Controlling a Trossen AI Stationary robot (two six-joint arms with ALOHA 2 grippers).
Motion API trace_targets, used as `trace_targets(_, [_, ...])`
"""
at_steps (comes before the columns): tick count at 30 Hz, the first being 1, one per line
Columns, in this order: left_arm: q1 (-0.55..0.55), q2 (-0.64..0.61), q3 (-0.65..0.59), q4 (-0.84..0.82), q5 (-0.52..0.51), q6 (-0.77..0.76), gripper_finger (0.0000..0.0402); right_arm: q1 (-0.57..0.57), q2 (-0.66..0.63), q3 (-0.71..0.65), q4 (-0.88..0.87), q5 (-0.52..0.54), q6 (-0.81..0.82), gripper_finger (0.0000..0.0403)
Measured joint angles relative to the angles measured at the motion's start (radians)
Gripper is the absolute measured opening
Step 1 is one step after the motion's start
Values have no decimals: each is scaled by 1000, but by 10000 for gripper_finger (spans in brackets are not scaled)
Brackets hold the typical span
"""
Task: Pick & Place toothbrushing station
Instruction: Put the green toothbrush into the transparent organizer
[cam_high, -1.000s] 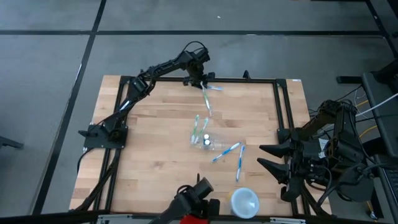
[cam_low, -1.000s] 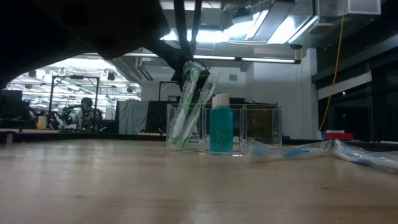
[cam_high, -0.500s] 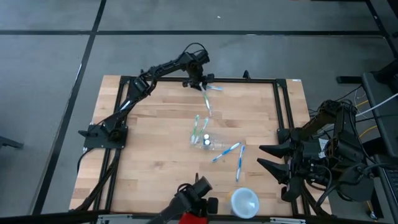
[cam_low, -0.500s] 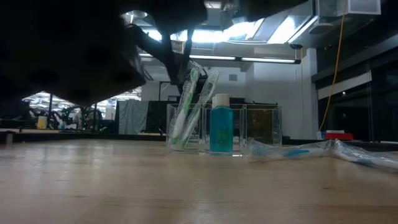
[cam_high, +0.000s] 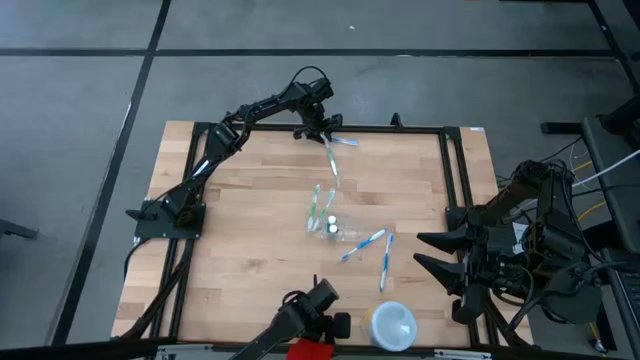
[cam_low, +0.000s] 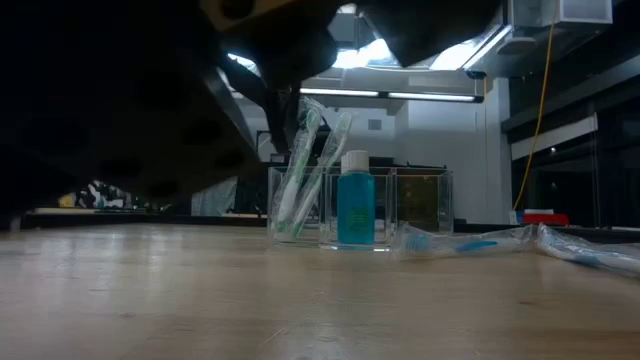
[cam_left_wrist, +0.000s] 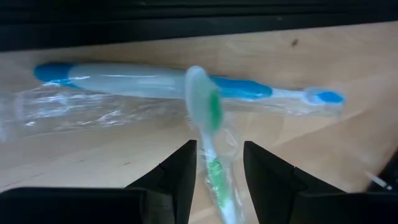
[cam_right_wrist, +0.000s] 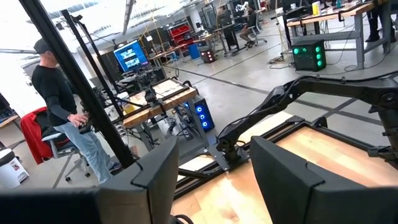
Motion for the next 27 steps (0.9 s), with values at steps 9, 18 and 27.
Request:
trace_targets(9, [-7, 15, 1, 6, 27, -13, 127, 0, 0, 0, 0, 10, 0, 201])
trace_targets(18, [-3, 24, 1, -15, 31, -29, 67, 0, 0, 0, 0, 18, 0, 201])
trace_targets(27, [-5, 29, 1, -33, 95, 9, 2, 0, 0, 0, 0, 19, -4, 201])
